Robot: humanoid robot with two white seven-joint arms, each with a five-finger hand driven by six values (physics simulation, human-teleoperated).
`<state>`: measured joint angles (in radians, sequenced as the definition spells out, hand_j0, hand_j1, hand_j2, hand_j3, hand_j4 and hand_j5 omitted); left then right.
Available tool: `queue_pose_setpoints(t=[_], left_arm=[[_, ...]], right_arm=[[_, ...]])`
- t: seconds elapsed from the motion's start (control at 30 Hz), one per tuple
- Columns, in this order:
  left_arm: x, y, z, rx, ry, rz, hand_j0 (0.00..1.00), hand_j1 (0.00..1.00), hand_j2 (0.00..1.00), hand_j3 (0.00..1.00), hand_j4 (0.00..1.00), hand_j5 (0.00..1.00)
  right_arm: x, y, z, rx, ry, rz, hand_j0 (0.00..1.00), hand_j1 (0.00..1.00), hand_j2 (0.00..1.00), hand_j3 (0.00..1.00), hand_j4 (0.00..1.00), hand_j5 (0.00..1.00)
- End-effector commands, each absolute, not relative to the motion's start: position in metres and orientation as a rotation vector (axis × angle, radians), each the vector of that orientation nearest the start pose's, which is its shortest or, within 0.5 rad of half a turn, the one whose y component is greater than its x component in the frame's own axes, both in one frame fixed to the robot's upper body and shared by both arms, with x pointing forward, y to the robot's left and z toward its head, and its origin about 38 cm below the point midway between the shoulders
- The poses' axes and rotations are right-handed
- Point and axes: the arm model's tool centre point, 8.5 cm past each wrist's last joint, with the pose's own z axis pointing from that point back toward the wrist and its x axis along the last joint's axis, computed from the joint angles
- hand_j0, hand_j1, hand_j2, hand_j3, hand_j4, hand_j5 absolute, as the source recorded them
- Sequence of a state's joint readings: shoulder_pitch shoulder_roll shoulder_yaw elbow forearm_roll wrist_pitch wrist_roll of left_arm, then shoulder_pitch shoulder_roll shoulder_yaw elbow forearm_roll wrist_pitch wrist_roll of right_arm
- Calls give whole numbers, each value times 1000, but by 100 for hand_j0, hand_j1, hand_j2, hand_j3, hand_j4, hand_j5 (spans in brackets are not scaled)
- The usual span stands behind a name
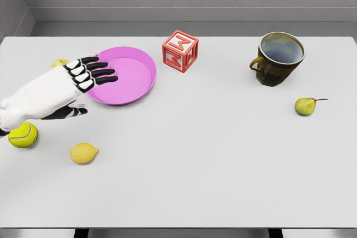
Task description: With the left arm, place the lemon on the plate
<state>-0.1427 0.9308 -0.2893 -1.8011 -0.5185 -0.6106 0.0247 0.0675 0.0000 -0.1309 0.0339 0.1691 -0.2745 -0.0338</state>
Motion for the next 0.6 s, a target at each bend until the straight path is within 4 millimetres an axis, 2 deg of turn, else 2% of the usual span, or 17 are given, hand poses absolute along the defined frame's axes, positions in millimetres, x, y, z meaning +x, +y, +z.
queue_pose_setpoints(t=[0.0,0.13,0.17,0.2,0.27,0.47,0.57], left_arm=[[337,312,229,-760,2534,2390,100,100,100,100,100,100],[340,317,239,-774,2551,2373,100,100,100,100,100,100],[339,315,232,-689,2598,2427,100,100,100,100,100,100],[338,314,226,-591,2557,2560,100,100,100,100,100,100],[338,313,222,-483,2511,2687,100,100,100,100,100,100],[339,320,228,-455,2403,2806,100,100,100,100,100,100],[339,338,242,-522,2250,2910,100,100,100,100,100,100]], right_arm=[[-25,-272,-258,-109,-174,42,100,100,100,100,100,100],[-25,-272,-258,-109,-174,40,100,100,100,100,100,100],[-25,-272,-258,-109,-174,40,100,100,100,100,100,100],[-25,-272,-258,-109,-174,42,100,100,100,100,100,100],[-25,-272,-258,-109,-174,42,100,100,100,100,100,100],[-25,-272,-258,-109,-174,40,100,100,100,100,100,100],[-26,-272,-258,-109,-173,42,100,100,100,100,100,100]])
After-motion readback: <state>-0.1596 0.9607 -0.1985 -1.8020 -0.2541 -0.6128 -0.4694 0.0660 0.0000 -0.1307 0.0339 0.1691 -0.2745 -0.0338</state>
